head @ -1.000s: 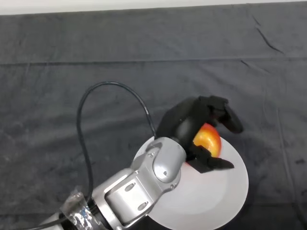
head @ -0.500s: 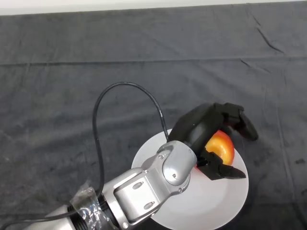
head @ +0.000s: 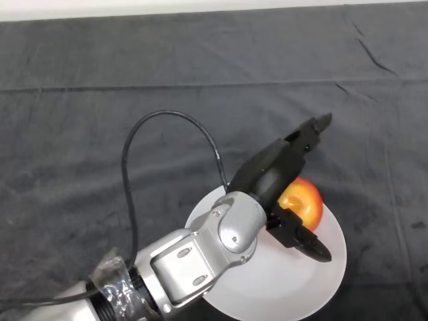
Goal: Move the apple to the plate
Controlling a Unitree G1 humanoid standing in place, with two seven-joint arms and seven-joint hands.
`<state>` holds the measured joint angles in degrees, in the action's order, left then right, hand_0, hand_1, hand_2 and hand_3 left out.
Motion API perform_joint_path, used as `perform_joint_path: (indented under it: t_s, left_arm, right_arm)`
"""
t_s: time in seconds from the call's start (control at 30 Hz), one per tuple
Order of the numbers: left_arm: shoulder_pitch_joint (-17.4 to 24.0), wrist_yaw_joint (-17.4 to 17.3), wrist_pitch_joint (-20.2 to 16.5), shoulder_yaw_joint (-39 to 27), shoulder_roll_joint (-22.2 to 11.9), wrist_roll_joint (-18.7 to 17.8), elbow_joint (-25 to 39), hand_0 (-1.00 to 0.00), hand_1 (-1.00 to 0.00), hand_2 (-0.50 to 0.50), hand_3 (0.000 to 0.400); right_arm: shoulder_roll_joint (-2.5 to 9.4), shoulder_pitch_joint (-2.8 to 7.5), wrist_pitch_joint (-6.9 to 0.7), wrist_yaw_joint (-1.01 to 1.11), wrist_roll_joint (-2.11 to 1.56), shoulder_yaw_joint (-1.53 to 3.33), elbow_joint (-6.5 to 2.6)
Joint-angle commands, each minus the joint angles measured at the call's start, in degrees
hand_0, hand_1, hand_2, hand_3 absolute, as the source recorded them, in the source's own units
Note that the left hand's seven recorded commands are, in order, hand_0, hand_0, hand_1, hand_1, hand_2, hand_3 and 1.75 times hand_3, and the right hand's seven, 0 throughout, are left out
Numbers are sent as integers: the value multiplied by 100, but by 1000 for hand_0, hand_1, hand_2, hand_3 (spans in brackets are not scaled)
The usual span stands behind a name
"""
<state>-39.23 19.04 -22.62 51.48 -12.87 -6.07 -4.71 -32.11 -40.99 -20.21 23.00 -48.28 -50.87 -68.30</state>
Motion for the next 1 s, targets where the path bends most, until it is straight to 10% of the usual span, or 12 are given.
perform_joint_path:
  t_s: [0.03, 1.0]
  left_arm:
    - [-223, -38, -48, -138, -177, -67, 73, 0, 0, 0, 0]
    - [1492, 946, 1400, -2545, -1129, 242, 786, 0, 0, 0, 0]
  right_arm:
    - [-84, 7, 32, 18, -94, -112, -34]
    - [-67, 18, 36, 10, -89, -106, -2]
